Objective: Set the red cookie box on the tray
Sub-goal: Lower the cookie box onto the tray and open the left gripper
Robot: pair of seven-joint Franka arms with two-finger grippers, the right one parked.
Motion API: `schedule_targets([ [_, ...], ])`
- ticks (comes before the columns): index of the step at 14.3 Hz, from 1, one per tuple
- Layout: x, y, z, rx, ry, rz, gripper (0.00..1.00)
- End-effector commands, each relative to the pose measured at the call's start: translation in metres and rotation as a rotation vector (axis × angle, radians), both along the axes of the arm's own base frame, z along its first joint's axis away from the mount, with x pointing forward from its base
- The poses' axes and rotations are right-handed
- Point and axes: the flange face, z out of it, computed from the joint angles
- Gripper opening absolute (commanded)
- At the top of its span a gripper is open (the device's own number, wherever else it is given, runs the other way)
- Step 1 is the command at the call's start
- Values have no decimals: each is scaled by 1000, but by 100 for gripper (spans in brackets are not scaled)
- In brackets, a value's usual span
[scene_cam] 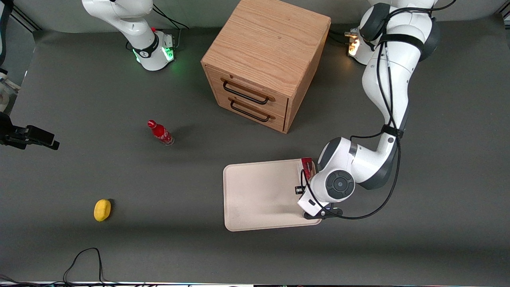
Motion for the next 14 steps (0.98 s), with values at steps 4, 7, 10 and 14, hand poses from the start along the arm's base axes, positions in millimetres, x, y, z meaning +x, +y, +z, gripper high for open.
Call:
schedule_targets([
  [4, 2, -4, 4, 18, -22, 24, 100],
  [7, 1, -4, 6, 18, -20, 24, 100],
  [10, 4, 7, 22, 32, -33, 25, 100],
  [14, -18, 46, 103, 34, -61, -9, 100],
])
